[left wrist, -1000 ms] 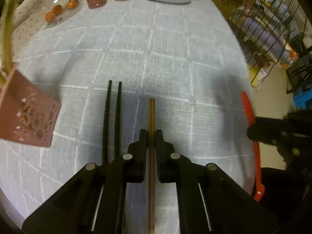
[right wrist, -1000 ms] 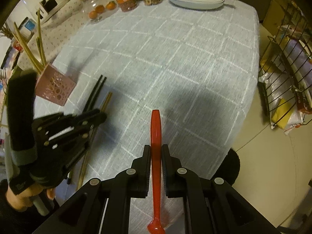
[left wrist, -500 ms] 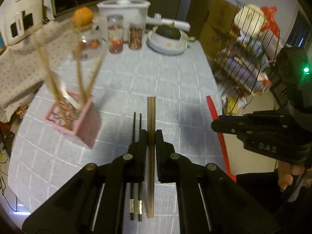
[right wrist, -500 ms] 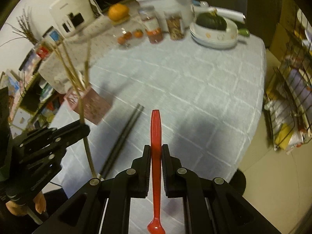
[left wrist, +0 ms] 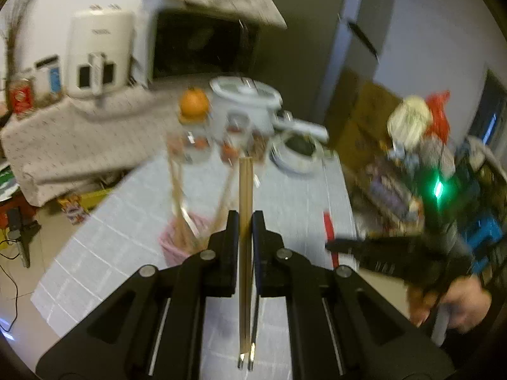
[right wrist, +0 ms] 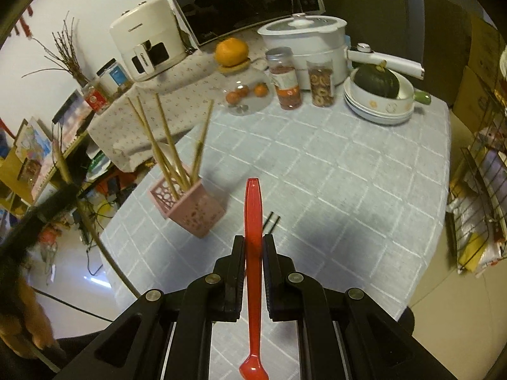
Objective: Organize utensils
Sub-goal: 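Carry the wooden chopstick to the pink holder and lower it with the left tool, then open the left tool to release the chopstick into the pink holder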
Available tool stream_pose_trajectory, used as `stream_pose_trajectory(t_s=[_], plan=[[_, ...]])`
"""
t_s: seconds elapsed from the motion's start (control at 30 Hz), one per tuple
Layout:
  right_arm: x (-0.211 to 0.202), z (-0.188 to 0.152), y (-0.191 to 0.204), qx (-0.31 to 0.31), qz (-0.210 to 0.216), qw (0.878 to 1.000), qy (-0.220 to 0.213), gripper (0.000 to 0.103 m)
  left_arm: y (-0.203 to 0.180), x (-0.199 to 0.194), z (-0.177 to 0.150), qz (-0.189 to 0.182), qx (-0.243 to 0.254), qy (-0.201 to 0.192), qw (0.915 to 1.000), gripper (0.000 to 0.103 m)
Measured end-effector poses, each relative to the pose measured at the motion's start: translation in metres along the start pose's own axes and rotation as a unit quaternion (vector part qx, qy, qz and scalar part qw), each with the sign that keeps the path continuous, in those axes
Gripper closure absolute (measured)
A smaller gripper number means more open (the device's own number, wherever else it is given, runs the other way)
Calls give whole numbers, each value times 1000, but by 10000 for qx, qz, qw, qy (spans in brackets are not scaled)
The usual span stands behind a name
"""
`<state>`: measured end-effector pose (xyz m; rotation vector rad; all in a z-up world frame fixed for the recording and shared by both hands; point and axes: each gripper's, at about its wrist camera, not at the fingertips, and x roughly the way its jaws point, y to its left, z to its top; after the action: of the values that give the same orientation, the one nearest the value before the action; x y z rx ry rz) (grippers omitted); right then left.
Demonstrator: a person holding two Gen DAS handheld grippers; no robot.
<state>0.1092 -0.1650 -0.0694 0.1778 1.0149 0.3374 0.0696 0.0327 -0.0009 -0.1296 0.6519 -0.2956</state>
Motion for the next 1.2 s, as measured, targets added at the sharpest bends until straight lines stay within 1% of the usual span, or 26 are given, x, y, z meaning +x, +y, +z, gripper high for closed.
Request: stream_pose_trajectory(t_s=[0.07, 0.13, 0.17, 0.27, 0.33, 0.4, 0.47, 0.57, 0.63, 0.83, 1.0, 1.2], plan=[[4, 1, 4, -19, 16, 10000, 23, 92, 7, -10, 8, 131, -143, -362, 9992, 94], [8, 1, 7, -38, 13, 10000, 66, 92, 13, -19, 16, 312, -216, -757, 9964, 94], [10, 1, 8, -48, 10, 9999, 98, 92, 17, -23, 20, 376, -288, -996, 9939, 94], [15, 2, 9, -67, -10, 9999, 139, 92, 28, -25, 28, 501, -551, -1450, 9866, 94], [16, 3, 8, -65, -23, 9999, 141, 92, 35, -22, 30, 568, -721, -1673, 9816, 94], [17, 3, 8, -56, -24, 9999, 143, 92, 39, -16, 31, 721, -794, -1873, 9764, 94], [18, 3, 7, -60, -12, 9999, 162, 92, 42, -9, 31, 800, -851, -1987, 9731, 94], [18, 2, 6, -59, -4, 9998, 165, 92, 44, 3, 33, 861, -833, -1981, 9728, 94], [18, 2, 6, -55, -7, 9999, 158, 92, 42, 11, 32, 887, -754, -1911, 9746, 94], [17, 5, 0, 3, 0, 9999, 105, 92, 34, 41, 25, 1100, -427, -1532, 9811, 94], [9, 10, 0, -51, -13, 9999, -164, 92, 38, 58, 18, 1122, -461, -1322, 9838, 94], [5, 14, 4, -120, 61, 9991, -395, 92, 43, 81, 13, 1191, -438, -835, 9884, 94]])
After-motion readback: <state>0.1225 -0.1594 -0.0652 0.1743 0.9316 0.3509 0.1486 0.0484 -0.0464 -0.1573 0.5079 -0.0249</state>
